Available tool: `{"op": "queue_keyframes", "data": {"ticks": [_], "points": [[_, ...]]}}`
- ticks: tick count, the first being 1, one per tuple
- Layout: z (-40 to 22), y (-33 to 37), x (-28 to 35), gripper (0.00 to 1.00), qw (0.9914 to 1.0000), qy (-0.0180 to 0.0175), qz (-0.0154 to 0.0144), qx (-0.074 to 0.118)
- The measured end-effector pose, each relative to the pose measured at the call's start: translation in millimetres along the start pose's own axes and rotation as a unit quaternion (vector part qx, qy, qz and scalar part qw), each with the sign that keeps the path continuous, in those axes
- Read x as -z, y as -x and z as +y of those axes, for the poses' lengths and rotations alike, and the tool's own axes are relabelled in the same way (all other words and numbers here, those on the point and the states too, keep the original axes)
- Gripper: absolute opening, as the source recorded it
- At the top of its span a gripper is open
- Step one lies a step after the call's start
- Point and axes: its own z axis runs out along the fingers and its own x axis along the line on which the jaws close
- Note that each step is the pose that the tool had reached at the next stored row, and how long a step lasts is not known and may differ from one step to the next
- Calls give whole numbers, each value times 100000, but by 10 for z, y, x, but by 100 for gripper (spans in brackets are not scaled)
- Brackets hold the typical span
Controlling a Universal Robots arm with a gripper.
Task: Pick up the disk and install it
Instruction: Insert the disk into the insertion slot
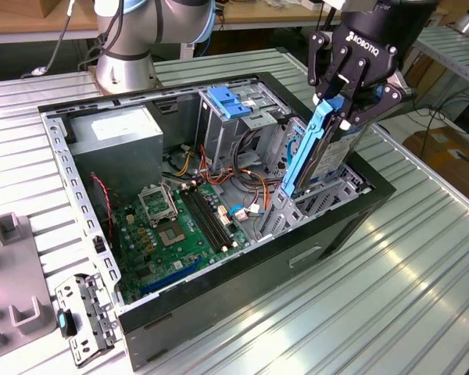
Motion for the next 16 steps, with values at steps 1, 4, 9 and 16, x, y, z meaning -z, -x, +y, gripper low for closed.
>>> {"op": "queue_keyframes", "data": {"ticks": [1,4,9,16], "points": [[0,0,-1,37,100000,-3,-10,3],[0,0,-9,37,100000,2,-30,6],[0,2,-42,37,100000,24,-21,7],[-1,4,-119,37,100000,111,-21,8]]}}
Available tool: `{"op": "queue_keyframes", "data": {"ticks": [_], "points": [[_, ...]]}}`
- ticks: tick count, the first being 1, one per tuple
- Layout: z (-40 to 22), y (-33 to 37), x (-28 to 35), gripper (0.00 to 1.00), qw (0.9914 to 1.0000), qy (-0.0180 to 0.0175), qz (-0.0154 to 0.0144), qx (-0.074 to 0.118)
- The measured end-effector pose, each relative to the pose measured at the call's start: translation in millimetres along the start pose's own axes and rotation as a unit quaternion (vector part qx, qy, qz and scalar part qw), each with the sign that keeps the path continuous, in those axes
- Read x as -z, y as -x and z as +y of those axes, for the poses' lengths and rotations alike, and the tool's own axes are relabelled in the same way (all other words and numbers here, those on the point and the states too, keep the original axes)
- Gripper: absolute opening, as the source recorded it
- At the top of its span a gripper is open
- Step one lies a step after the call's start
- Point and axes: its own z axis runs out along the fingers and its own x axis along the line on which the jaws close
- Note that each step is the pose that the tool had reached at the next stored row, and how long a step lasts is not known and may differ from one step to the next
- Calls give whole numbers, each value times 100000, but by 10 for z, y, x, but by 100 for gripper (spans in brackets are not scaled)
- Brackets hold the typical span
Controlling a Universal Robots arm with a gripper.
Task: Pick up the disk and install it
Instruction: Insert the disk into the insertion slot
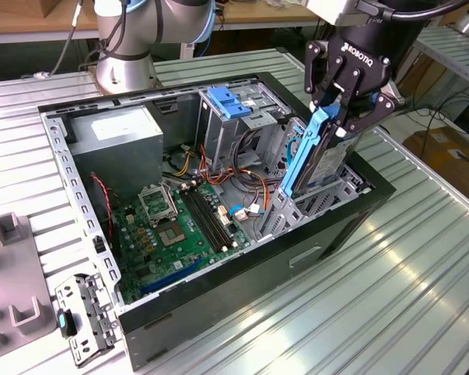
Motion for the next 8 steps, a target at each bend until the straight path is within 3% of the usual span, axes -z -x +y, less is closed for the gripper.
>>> {"op": "queue_keyframes", "data": {"ticks": [8], "points": [[0,2,-64,37,100000,36,3,1]]}}
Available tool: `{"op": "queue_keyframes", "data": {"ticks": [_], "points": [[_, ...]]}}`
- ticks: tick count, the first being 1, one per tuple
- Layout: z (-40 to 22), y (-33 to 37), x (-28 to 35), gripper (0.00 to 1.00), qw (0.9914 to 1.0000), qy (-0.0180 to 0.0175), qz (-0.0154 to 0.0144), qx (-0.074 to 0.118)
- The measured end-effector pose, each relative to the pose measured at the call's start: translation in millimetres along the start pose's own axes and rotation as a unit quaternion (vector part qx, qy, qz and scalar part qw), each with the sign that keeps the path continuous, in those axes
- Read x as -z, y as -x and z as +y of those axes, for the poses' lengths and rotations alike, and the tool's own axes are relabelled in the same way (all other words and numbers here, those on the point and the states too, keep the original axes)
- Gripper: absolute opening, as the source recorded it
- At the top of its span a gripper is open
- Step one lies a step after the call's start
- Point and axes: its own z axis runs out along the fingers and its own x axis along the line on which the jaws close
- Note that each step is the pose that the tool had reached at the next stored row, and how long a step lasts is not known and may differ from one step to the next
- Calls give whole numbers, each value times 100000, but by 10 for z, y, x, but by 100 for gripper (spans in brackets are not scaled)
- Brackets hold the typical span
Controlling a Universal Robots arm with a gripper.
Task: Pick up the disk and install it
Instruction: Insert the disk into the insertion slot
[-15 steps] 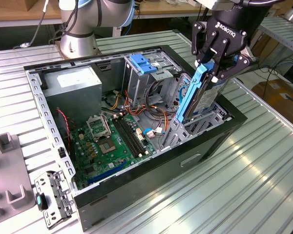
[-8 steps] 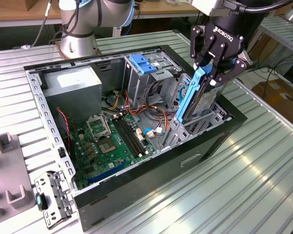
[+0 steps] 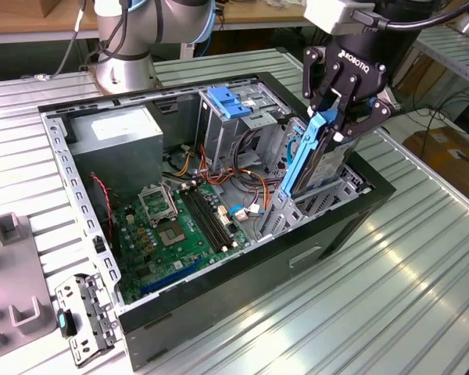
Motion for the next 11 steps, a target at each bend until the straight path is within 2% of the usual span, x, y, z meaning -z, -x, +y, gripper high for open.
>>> {"op": "queue_keyframes", "data": {"ticks": [6,11], "points": [[0,1,-30,37,100000,-1,-6,3],[-1,3,-88,37,100000,18,-21,2]]}}
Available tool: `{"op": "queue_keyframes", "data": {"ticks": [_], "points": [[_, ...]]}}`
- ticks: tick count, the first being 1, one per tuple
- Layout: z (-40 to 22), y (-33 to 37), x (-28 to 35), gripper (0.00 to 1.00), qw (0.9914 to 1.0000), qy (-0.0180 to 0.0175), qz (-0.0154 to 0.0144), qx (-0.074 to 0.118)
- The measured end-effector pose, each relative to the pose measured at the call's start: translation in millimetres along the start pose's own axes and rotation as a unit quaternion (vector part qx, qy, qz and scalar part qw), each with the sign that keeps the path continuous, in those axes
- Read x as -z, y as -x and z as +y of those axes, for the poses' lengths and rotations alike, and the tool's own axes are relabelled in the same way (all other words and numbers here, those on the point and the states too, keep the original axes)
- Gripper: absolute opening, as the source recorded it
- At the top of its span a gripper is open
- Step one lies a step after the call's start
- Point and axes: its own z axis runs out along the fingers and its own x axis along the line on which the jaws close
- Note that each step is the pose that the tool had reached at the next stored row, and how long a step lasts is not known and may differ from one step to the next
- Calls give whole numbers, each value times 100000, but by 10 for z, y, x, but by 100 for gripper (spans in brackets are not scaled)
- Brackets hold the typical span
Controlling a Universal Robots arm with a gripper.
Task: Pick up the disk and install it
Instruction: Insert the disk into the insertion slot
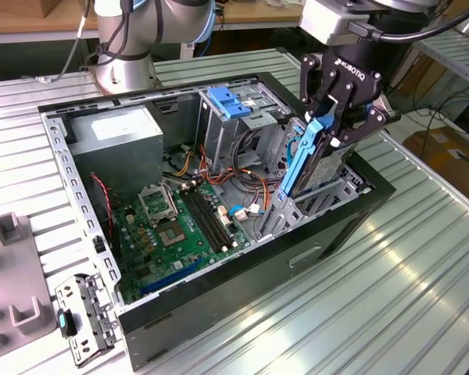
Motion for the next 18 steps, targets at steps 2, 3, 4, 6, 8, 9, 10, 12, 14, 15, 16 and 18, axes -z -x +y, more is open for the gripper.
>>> {"op": "queue_keyframes", "data": {"ticks": [2,3,4,6,8,9,10,12,14,15,16,18], "points": [[0,1,-15,37,100000,5,-3,0],[0,1,-34,37,100000,11,-6,1],[0,1,-44,37,100000,13,-7,1],[0,3,-74,37,100000,21,-8,0],[0,3,-99,37,100000,28,-5,1],[-1,4,-111,37,100000,30,-2,1],[-1,4,-122,37,100000,31,-4,-1],[-1,5,-151,37,100000,31,-12,2],[-1,6,-179,37,100000,33,-28,3],[-1,6,-200,37,100000,31,-45,1],[-2,-6,-282,37,100000,38,-155,1],[-3,-10,-327,37,100000,41,-209,3]]}}
